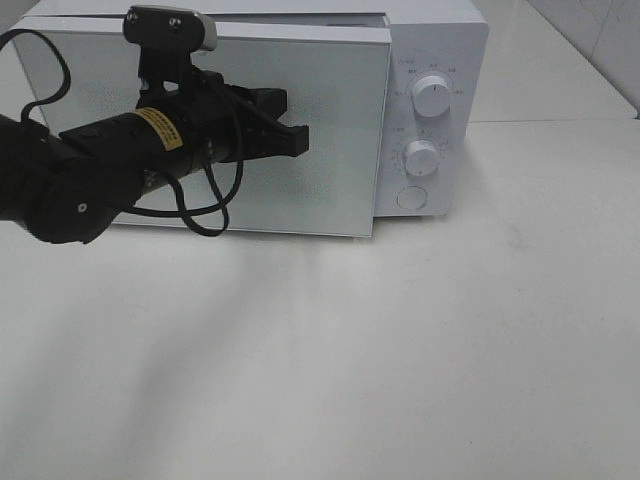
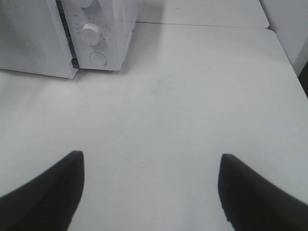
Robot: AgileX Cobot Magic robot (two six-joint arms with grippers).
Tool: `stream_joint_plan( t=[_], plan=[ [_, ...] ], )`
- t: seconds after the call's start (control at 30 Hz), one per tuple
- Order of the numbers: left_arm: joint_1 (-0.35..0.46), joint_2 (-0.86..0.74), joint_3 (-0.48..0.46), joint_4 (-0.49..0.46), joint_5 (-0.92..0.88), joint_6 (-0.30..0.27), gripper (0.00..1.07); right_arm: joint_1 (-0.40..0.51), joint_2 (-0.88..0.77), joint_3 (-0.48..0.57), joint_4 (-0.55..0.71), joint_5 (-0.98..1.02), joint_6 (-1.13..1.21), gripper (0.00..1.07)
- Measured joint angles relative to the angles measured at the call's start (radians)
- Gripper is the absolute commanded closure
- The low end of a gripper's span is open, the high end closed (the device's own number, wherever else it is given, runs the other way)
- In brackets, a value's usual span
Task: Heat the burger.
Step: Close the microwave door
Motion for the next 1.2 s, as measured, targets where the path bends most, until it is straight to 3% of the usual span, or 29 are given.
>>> stream_joint_plan(
  t=[0.63, 1.0, 1.2],
  plan=[
    [-0.032, 0.154, -0.242, 0.019, 0.072, 0.005, 1.07, 0.000, 0.000, 0.000, 0.000, 0.000, 0.000, 0.31],
    [-0.042, 0.172, -0.272, 0.030, 0.099, 0.006, 1.07, 0.000, 0.000, 0.000, 0.000, 0.000, 0.000, 0.31],
    [-0.041, 0.122, -0.273, 0.049, 0.229, 0.000, 1.07, 0.000, 0.000, 0.000, 0.000, 0.000, 0.000, 0.31]
  ],
)
